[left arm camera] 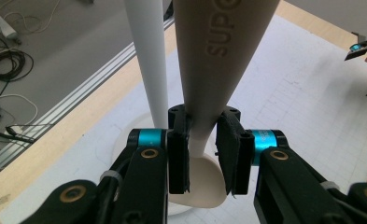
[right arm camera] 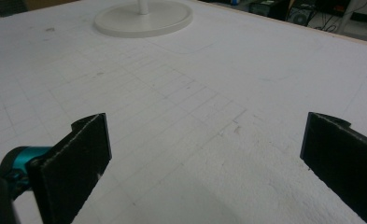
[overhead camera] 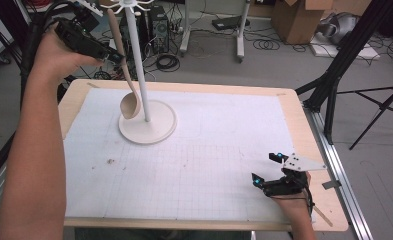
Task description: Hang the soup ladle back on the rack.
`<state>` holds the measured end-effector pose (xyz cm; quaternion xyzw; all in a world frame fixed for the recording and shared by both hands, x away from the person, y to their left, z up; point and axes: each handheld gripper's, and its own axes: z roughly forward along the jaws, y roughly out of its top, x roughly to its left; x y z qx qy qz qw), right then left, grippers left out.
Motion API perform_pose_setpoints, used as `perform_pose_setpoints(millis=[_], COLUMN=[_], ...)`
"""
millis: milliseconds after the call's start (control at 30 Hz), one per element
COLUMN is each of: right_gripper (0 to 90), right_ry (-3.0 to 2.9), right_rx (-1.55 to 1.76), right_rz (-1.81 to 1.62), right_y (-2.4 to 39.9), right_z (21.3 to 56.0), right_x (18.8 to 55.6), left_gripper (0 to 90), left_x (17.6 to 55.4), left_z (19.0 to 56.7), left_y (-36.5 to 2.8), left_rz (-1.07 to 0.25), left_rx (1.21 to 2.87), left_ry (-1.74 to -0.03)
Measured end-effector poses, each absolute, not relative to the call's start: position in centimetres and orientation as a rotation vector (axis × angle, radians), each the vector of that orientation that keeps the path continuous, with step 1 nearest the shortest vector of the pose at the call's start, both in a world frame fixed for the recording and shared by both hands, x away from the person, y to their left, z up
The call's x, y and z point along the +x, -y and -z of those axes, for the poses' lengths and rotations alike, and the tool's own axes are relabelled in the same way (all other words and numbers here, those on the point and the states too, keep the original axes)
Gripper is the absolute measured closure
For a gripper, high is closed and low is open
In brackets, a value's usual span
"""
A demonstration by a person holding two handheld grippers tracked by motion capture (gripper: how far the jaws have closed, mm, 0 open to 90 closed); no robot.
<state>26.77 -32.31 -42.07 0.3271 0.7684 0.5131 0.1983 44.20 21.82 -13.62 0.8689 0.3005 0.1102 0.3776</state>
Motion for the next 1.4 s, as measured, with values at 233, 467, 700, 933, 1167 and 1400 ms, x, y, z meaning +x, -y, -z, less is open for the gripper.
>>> perform_pose_setpoints(millis=[233, 467, 700, 933, 1167, 1400], right_gripper=[0.4, 0.5, 0.4, 0.4, 0.4, 0.4], right_ry=[-2.151, -2.15, -2.148, -2.153, -2.159, -2.155], right_rx=[0.92, 0.916, 0.914, 0.913, 0.921, 0.916], right_rz=[-1.434, -1.434, -1.436, -1.433, -1.432, -1.432], right_y=[32.3, 32.3, 32.3, 32.2, 32.1, 32.2], right_z=[42.1, 42.1, 42.1, 42.1, 42.1, 42.1], right_x=[26.8, 26.8, 26.8, 26.8, 26.8, 26.9], left_gripper=[74.4, 70.2, 44.5, 36.1, 35.0, 32.4], left_x=[44.2, 44.3, 44.1, 43.6, 43.3, 42.9], left_z=[13.6, 13.7, 13.4, 13.4, 13.6, 13.6], left_y=[-22.0, -22.3, -23.3, -24.5, -25.1, -25.2], left_rz=[-0.282, -0.274, -0.274, -0.277, -0.274, -0.272], left_rx=[2.221, 2.181, 2.115, 2.066, 2.057, 2.054], left_ry=[-0.767, -0.761, -0.822, -0.832, -0.832, -0.816])
